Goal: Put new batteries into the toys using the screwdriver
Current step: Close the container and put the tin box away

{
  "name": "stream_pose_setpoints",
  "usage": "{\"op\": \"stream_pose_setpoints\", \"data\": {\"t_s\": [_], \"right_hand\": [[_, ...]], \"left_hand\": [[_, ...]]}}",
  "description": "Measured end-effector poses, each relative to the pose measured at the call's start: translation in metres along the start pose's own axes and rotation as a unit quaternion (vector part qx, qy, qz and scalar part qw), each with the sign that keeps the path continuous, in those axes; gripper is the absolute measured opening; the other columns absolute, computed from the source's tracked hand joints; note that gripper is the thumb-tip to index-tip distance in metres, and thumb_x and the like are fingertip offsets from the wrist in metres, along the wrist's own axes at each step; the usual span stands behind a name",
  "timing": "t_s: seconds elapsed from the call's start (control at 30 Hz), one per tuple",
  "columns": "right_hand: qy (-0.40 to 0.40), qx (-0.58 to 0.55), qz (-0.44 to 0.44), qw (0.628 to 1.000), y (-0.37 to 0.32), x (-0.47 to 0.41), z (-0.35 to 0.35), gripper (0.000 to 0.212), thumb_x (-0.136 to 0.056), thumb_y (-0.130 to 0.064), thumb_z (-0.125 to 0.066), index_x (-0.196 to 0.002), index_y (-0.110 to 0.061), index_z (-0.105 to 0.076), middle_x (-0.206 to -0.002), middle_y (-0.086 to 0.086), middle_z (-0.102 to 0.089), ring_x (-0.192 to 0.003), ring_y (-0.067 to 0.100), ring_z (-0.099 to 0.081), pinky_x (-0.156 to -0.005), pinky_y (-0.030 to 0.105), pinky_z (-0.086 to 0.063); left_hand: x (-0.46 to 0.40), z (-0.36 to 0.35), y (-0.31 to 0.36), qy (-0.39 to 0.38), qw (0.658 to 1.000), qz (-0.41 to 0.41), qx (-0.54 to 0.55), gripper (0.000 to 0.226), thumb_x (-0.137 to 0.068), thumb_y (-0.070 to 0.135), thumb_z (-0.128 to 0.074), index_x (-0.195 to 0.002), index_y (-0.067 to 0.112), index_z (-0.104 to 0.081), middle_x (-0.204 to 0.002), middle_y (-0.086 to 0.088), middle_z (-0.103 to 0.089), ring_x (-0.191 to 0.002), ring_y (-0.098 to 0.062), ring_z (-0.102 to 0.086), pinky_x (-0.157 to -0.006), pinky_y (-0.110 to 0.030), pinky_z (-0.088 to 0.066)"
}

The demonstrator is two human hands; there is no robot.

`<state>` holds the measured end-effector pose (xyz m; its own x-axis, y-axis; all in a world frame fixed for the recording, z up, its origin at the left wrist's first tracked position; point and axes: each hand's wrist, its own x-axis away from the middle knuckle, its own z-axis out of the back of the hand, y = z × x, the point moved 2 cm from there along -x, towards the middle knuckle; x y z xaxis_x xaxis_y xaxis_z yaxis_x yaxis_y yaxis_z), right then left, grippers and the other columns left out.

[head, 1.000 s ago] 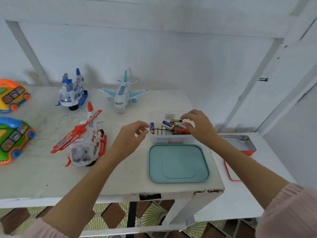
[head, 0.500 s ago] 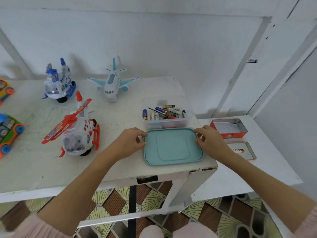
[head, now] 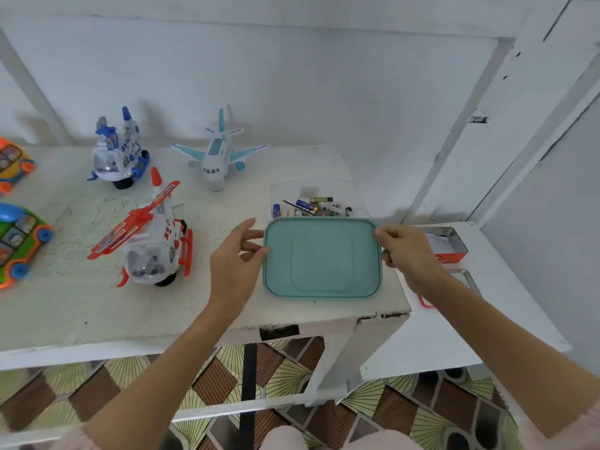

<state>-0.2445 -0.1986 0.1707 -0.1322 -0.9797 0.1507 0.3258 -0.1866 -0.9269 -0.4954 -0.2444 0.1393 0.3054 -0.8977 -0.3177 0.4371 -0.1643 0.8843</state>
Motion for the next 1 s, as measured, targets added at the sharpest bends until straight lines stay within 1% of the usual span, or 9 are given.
{"op": "stream_pose_setpoints", "data": {"t_s": [0.2, 0.3, 0.43, 0.53, 0.6, 0.67, 0.77, 0.9, 1.0], "right_hand": [[0.029, -0.081, 0.132, 0.988, -0.053, 0.008, 0.012, 0.013, -0.092, -0.011, -0.054, -0.095, -0.004, -0.064, -0.054, -0.005, -0.054, -0.040, 0.000, -0.045, -0.045, 0.013, -0.039], [0.026, -0.166, 0.166, 0.972, -0.067, 0.005, 0.013, 0.012, -0.093, -0.013, -0.052, -0.090, -0.008, -0.062, -0.069, -0.002, -0.056, -0.052, 0.003, -0.052, -0.059, 0.016, -0.048], [0.005, -0.289, 0.153, 0.945, -0.070, -0.010, 0.011, 0.033, -0.093, -0.030, -0.049, -0.076, -0.005, -0.062, -0.080, 0.003, -0.059, -0.079, 0.015, -0.056, -0.077, 0.030, -0.053], [0.058, -0.182, 0.166, 0.968, -0.060, -0.023, 0.004, 0.011, -0.089, -0.016, -0.060, -0.092, -0.005, -0.059, -0.088, 0.001, -0.058, -0.076, 0.007, -0.056, -0.072, 0.022, -0.048], [0.059, -0.151, 0.147, 0.976, -0.051, -0.035, 0.000, 0.027, -0.084, -0.003, -0.062, -0.109, -0.005, -0.055, -0.098, 0.002, -0.057, -0.076, 0.004, -0.057, -0.067, 0.013, -0.047], [0.033, -0.145, 0.098, 0.984, -0.042, -0.047, -0.003, 0.039, -0.081, 0.003, -0.063, -0.119, 0.000, -0.054, -0.104, 0.007, -0.060, -0.087, 0.012, -0.059, -0.075, 0.015, -0.049], [0.021, -0.123, 0.066, 0.990, -0.031, -0.061, -0.009, 0.036, -0.081, 0.004, -0.063, -0.117, 0.001, -0.059, -0.105, 0.011, -0.064, -0.095, 0.021, -0.060, -0.087, 0.028, -0.049], [0.047, -0.049, 0.083, 0.994, -0.027, -0.072, -0.017, 0.028, -0.086, -0.003, -0.060, -0.114, -0.004, -0.060, -0.092, 0.005, -0.060, -0.087, 0.019, -0.056, -0.073, 0.024, -0.047], [0.059, 0.013, 0.077, 0.995, -0.020, -0.079, -0.024, 0.025, -0.086, -0.007, -0.059, -0.111, -0.005, -0.059, -0.100, 0.010, -0.056, -0.085, 0.019, -0.052, -0.064, 0.016, -0.041]], "left_hand": [[-0.026, 0.012, 0.032, 0.057, 0.996, -0.029, 0.062, 0.039, -0.083, -0.001, -0.066, -0.120, 0.011, -0.062, -0.103, -0.004, -0.065, -0.086, -0.001, -0.059, -0.078, -0.017, -0.052], [-0.038, 0.012, 0.054, 0.050, 0.991, -0.027, 0.118, 0.024, -0.091, 0.013, -0.061, -0.113, 0.022, -0.062, -0.098, 0.006, -0.061, -0.088, -0.003, -0.056, -0.077, -0.023, -0.052], [-0.049, 0.007, 0.074, 0.073, 0.951, 0.029, 0.300, 0.016, -0.095, 0.015, -0.054, -0.089, 0.018, -0.069, -0.101, -0.010, -0.066, -0.086, -0.011, -0.063, -0.075, -0.022, -0.053], [-0.063, -0.001, 0.066, 0.086, 0.938, 0.105, 0.319, 0.013, -0.088, 0.003, -0.063, -0.099, 0.006, -0.068, -0.097, -0.007, -0.069, -0.091, -0.016, -0.066, -0.083, -0.023, -0.055], [-0.073, -0.007, 0.054, 0.051, 0.930, 0.157, 0.330, 0.027, -0.085, -0.006, -0.062, -0.111, -0.002, -0.062, -0.097, -0.006, -0.066, -0.093, -0.018, -0.064, -0.086, -0.025, -0.054], [-0.077, -0.012, 0.044, 0.014, 0.922, 0.189, 0.337, 0.030, -0.085, -0.011, -0.058, -0.115, -0.007, -0.058, -0.094, -0.007, -0.066, -0.091, -0.019, -0.064, -0.084, -0.024, -0.055], [-0.078, -0.019, 0.033, 0.002, 0.940, 0.186, 0.286, 0.027, -0.086, -0.012, -0.056, -0.111, -0.005, -0.062, -0.084, -0.002, -0.069, -0.081, -0.014, -0.066, -0.077, -0.018, -0.055], [-0.079, -0.030, 0.020, 0.033, 0.962, 0.191, 0.194, 0.024, -0.084, -0.011, -0.058, -0.106, -0.003, -0.065, -0.088, -0.006, -0.066, -0.077, -0.010, -0.062, -0.068, -0.011, -0.051], [-0.080, -0.036, 0.009, 0.045, 0.967, 0.219, 0.121, 0.016, -0.082, -0.006, -0.062, -0.096, 0.000, -0.068, -0.081, 0.000, -0.065, -0.076, -0.013, -0.059, -0.067, -0.016, -0.047]]}}
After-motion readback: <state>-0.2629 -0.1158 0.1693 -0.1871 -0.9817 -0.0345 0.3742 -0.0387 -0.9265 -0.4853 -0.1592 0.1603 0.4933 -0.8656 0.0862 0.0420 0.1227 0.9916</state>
